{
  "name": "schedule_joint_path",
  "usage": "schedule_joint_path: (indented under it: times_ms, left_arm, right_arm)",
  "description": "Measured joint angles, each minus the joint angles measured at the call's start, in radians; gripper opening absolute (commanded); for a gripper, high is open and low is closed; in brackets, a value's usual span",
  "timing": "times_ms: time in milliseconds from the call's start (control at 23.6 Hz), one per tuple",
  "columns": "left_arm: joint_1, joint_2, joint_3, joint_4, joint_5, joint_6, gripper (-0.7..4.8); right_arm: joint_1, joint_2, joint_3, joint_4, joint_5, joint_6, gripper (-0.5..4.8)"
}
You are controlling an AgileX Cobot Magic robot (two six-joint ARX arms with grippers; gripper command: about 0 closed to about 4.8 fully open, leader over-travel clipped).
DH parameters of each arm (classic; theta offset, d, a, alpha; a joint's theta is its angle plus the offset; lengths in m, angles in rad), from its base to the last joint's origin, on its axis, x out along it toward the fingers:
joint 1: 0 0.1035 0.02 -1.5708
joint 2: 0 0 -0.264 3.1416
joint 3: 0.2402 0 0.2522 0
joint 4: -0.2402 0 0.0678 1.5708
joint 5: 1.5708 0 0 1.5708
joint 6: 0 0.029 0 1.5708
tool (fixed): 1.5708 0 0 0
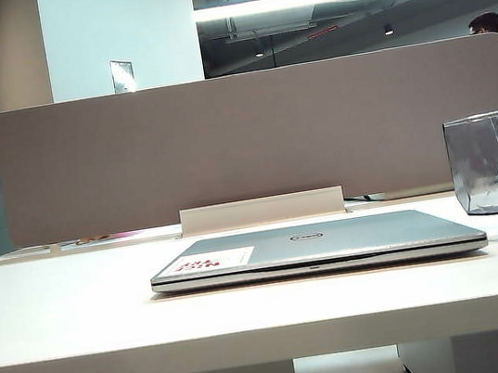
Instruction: Pick up the water cup and place it on the right side of the laptop.
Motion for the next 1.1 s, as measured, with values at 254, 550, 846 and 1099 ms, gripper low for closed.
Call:
schedule_joint_path:
  times_ms: [254, 550, 846, 1099]
  left_arm:
    - [0.000, 0.000, 0.000, 0.000, 0.000, 0.000, -0.04]
    - [0.000, 0.000, 0.000, 0.000, 0.000, 0.000, -0.04]
    - [0.000, 0.000, 0.000, 0.000, 0.000, 0.000, -0.04]
    - [0.000, 0.000, 0.000, 0.000, 0.000, 0.000, -0.04]
  right_arm:
    - [-0.029, 0.077, 0.000, 0.034, -0.019, -0.006, -0.05]
    - [-0.044, 0.084, 0.000, 0.046, -0.031, -0.009, 0.46]
    - [-0.043, 0.101, 0.000, 0.055, -0.050, -0.009, 0.85]
    - [-0.043, 0.101, 0.000, 0.053, -0.055, -0.009, 1.09]
